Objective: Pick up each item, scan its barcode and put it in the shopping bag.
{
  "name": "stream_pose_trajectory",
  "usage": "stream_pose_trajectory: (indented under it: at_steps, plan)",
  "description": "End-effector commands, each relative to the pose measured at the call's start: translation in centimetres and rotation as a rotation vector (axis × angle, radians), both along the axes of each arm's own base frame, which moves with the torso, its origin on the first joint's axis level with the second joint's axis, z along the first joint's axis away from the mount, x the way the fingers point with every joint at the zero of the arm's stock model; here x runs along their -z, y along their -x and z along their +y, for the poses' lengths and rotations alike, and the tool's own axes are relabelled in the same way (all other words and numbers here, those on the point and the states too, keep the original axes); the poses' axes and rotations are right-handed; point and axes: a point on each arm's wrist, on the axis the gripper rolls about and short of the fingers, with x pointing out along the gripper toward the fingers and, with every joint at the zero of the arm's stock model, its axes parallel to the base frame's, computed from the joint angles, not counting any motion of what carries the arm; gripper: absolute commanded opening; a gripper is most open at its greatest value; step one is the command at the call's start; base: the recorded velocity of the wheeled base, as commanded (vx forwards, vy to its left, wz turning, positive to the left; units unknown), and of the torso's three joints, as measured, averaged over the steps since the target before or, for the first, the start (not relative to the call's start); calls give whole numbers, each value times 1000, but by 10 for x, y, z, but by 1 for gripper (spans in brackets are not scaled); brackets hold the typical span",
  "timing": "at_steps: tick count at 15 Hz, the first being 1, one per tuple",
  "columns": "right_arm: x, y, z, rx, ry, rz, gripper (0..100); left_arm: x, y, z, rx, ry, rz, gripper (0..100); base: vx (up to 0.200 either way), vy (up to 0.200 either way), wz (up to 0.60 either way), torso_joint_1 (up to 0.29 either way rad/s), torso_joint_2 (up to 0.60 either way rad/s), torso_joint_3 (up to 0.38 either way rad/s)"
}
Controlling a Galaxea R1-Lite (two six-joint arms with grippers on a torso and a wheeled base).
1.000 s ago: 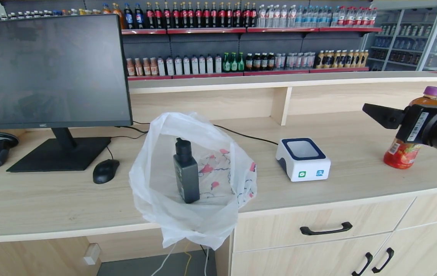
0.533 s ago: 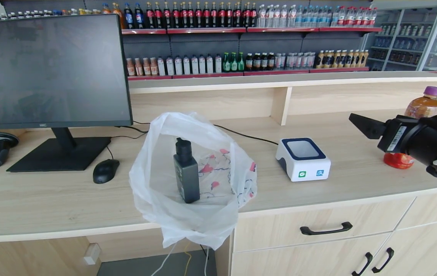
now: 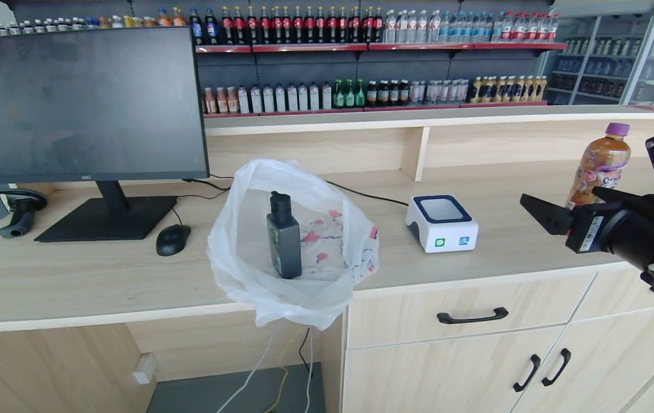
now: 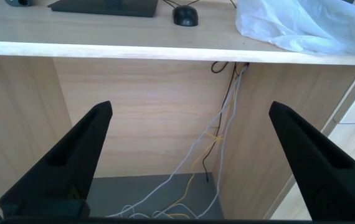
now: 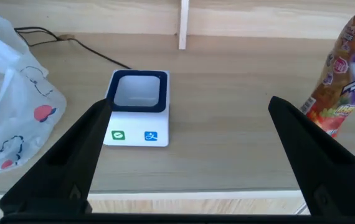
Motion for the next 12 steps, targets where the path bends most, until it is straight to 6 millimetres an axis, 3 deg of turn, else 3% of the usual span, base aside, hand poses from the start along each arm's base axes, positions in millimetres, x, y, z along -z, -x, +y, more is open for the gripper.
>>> stream_pose_trajectory:
  at_steps: [1,12]
  plan:
    - [0,1,0,2,0,-2,100,0,0,0,0,0,0,100,0,0,0,0,0,0]
    - [20,17,4,-38,13,51,100,0,0,0,0,5,1,100,0,-200,0,8,1,4]
